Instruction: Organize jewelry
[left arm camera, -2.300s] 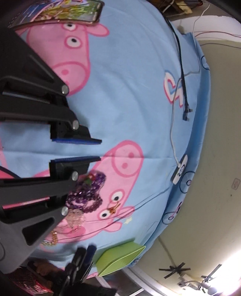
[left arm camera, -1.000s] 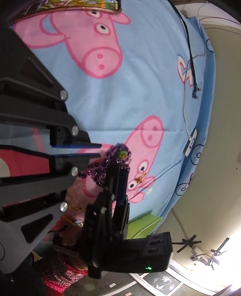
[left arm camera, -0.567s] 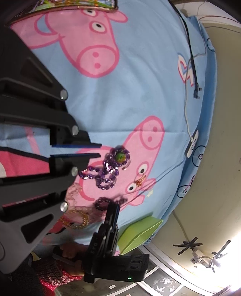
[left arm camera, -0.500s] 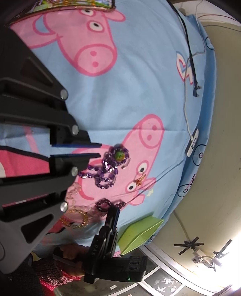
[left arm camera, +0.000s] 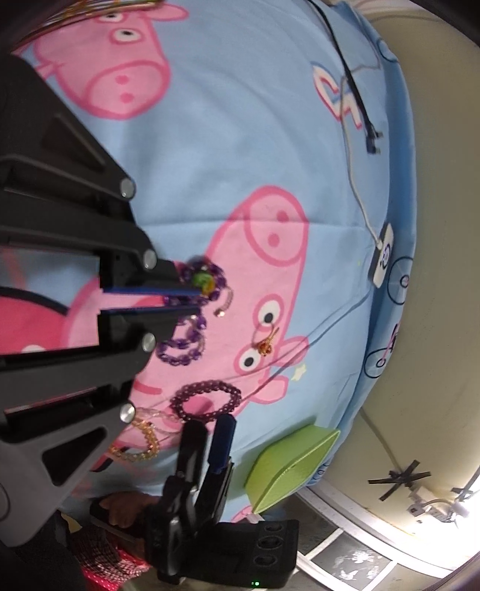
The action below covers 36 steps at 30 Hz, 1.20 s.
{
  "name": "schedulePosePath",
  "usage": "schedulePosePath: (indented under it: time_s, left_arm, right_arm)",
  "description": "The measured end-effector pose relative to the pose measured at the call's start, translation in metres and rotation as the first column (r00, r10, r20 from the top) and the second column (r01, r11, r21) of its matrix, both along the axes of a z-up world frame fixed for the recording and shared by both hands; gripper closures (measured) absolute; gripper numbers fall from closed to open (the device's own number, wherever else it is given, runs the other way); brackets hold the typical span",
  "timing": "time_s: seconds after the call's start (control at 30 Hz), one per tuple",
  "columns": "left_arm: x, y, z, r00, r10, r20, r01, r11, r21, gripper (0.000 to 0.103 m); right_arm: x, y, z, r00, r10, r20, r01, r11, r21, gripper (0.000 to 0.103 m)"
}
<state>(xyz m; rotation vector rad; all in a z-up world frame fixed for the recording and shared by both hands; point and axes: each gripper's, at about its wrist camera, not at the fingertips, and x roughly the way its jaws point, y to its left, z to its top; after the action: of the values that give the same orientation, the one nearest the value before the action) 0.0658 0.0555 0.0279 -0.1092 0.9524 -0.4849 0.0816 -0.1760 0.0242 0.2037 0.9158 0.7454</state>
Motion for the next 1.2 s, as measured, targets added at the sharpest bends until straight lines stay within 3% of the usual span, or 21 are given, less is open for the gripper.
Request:
schedulePosePath:
  time_s: [0.13, 0.17, 0.23, 0.3, 0.33, 0.37, 0.67, 0.83, 0.93, 1.0, 1.2]
  left_arm:
    - [0.02, -0.009, -0.005, 1.0, -0.01, -0.011, 0.01, 1.0, 0.005, 0.098]
    - [0.023, -0.01, -0.006, 1.0, -0.006, -0.02, 0.006, 1.0, 0.007, 0.089]
    - [0.028, -0.011, -0.01, 1.0, 0.006, -0.028, -0.006, 1.0, 0.003, 0.083]
    - [0.023, -0.012, -0.009, 1.0, -0.007, -0.008, 0.007, 1.0, 0.003, 0.086]
    - [0.021, -0.012, -0.008, 1.0, -0.011, -0.001, 0.011, 1.0, 0.001, 0.098]
    - [0.016, -0.011, -0.006, 1.0, -0.017, 0.005, 0.017, 1.0, -0.008, 0.102]
    - [-0.024, 0.031, 0.008, 0.997, 0.073, 0.029, -0.071, 0.995, -0.065, 0.102]
    - [-0.032, 0.044, 0.005, 0.994, 0.113, -0.005, -0.113, 0.991, -0.076, 0.102]
    - [-0.03, 0.039, 0.004, 0.996, 0.083, -0.012, -0.084, 0.992, -0.093, 0.102]
    - [-0.027, 0.031, 0.003, 0.998, 0.062, -0.009, -0.062, 0.995, -0.076, 0.102]
    - [0.002, 0.014, 0.002, 0.999, 0.032, 0.007, -0.032, 0.999, -0.012, 0.102]
  right_arm:
    - [0.003, -0.002, -0.005, 1.0, -0.007, -0.024, 0.008, 1.0, 0.014, 0.068]
    - [0.002, -0.003, -0.005, 1.0, -0.005, -0.025, 0.006, 1.0, 0.015, 0.068]
    - [0.002, -0.001, -0.005, 1.0, 0.006, -0.029, -0.006, 1.0, 0.015, 0.068]
    - [0.001, 0.001, -0.005, 1.0, 0.014, -0.027, -0.013, 1.0, 0.014, 0.068]
    - [0.001, 0.002, -0.006, 0.999, 0.017, -0.027, -0.017, 1.0, 0.013, 0.068]
    - [0.001, 0.003, -0.006, 0.999, 0.018, -0.028, -0.018, 1.0, 0.012, 0.068]
    - [0.004, -0.001, -0.008, 0.999, 0.02, -0.039, -0.019, 0.999, 0.032, 0.068]
    - [0.0, 0.006, -0.004, 0.999, 0.041, -0.021, -0.041, 0.999, 0.036, 0.068]
    - [0.0, 0.014, -0.002, 0.999, 0.05, -0.004, -0.05, 0.999, 0.02, 0.066]
    - [0.0, 0.018, 0.0, 0.999, 0.048, 0.01, -0.048, 0.999, 0.011, 0.06]
    - [0.0, 0.033, 0.007, 0.996, 0.068, 0.059, -0.066, 0.997, -0.032, 0.059]
